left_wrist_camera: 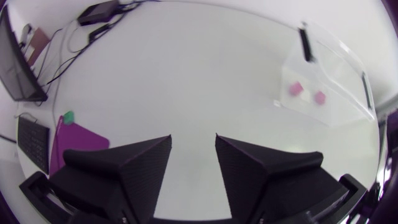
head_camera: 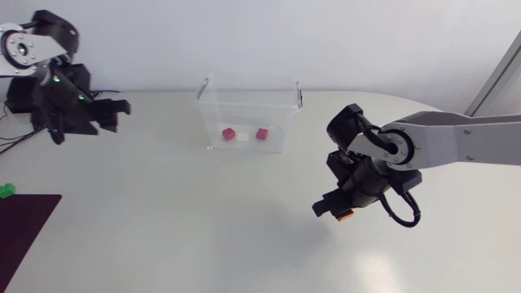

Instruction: Place the duplo bricks in the container

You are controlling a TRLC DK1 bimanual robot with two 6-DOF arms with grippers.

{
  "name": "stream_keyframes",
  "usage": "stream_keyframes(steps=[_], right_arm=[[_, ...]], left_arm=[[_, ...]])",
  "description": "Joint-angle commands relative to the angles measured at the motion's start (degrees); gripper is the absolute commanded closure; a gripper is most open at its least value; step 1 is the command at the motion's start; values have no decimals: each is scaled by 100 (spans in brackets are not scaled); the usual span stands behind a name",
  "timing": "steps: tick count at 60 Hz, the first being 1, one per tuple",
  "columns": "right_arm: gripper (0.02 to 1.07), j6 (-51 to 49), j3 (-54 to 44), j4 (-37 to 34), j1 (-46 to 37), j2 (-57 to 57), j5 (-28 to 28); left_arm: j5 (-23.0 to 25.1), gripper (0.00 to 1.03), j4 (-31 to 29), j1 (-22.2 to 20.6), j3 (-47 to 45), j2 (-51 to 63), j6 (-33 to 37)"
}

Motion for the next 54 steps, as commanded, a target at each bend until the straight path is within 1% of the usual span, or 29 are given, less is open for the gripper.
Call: stream_keyframes(steps=[1,4,7,10,16,21,23,26,33,37,46,48,54], right_arm=[[88,-60,-70,-39,44,105,-16],[88,-52,-79,-31,70,114,-25],[88,-52,-97,-22,96,114,-25],[88,-52,-97,-13,114,131,-34],[88,-52,-97,-13,114,157,-34],[88,-52,-105,-4,123,157,-34],[88,-52,-114,-4,131,157,-34],[88,-60,-114,-4,140,157,-34],[88,-52,-114,-4,149,175,-42],[88,-52,-114,-4,149,184,-51],[88,-43,-114,13,149,219,-51],[88,-43,-114,22,158,228,-69],[88,-34,-123,40,184,245,-77]], left_arm=[[-166,30,152,891,78,26,73],[-166,30,152,1242,175,176,126],[-166,24,196,1682,272,404,240],[-175,24,231,2024,395,641,258],[-245,23,266,2587,685,1151,267],[-289,22,222,3088,1151,1731,258],[-289,19,196,3255,1318,1942,249],[-280,18,117,3492,1625,2259,214],[-254,15,-77,3835,2355,2927,108],[-218,14,-472,4011,2952,3436,12],[-210,14,-780,4239,3831,4236,-76],[-51,14,-903,4266,4068,4465,-76],[142,14,-1281,4327,4763,5018,-85]])
